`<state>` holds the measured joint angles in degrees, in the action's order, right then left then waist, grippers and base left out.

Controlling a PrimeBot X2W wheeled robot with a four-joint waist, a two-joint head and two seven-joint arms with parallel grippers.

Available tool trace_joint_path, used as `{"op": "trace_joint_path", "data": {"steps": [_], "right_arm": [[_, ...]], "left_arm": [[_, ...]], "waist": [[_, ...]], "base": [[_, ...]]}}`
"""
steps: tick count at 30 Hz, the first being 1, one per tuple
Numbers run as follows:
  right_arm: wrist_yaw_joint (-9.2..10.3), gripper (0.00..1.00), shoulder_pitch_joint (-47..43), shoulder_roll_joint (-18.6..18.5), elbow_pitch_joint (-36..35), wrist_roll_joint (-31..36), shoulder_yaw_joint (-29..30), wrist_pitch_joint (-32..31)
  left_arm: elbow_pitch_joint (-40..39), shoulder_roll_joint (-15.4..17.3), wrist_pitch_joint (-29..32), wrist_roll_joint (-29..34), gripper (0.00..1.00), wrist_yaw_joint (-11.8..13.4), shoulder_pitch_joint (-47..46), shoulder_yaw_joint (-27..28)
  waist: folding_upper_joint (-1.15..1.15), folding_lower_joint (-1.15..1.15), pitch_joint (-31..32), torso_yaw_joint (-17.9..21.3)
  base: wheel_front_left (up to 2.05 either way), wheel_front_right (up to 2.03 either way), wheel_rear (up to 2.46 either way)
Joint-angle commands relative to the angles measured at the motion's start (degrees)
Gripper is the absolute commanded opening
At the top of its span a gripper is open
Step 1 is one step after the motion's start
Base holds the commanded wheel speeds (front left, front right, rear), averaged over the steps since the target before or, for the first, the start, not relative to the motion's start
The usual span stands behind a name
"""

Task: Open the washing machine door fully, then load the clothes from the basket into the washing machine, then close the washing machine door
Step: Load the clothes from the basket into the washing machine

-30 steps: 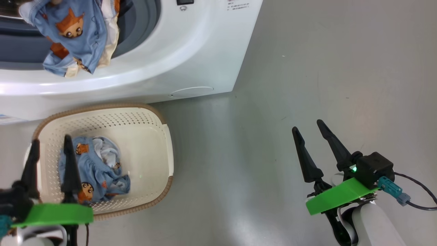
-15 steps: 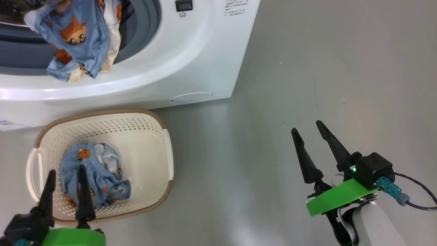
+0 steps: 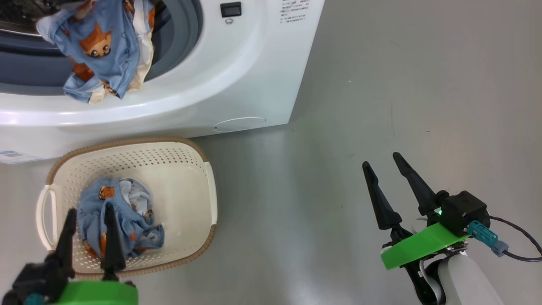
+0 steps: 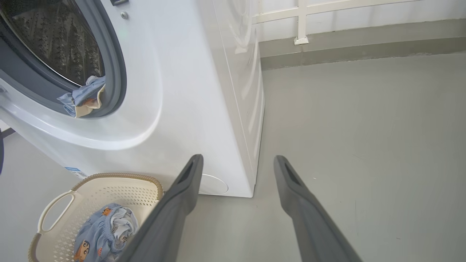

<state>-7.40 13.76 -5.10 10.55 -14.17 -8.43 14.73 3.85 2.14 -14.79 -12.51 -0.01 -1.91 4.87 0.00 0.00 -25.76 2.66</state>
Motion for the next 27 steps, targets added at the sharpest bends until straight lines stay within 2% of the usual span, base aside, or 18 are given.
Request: {"op": "trace_joint_path", "data": {"steps": [1, 12, 23, 27], "right_arm": [[-0.09, 1.0, -1.3, 0.1, -1.1, 0.0, -1.2, 0.3], [-0.09, 1.0, -1.8, 0.4, -0.9, -0.1, -0.7, 0.3], [-0.09, 1.0, -1.4, 0.8, -0.9, 0.0, -1.3, 0.3], [-0.09, 1.0, -1.2, 0.8, -1.0, -0.1, -1.3, 0.3]], "left_arm": [[-1.4, 0.7, -0.2, -0.1, 1.0, 0.0, -1.2, 1.9], [5.9, 1.9, 0.2, 0.0, 1.0, -3.2, -15.2, 2.1], [18.1, 6.4, 9.3, 0.2, 1.0, -4.8, -32.7, -0.9], [24.0, 6.7, 13.8, -2.1, 1.0, -5.1, -38.0, -0.5]], "waist": [[0.0, 0.0, 0.0, -0.1], [0.0, 0.0, 0.7, -0.4], [0.0, 0.0, 0.3, 0.7], [0.0, 0.0, -0.3, 1.1]], "base": [[0.0, 0.0, 0.0], [0.0, 0.0, 0.0], [0.0, 0.0, 0.0], [0.0, 0.0, 0.0]]}}
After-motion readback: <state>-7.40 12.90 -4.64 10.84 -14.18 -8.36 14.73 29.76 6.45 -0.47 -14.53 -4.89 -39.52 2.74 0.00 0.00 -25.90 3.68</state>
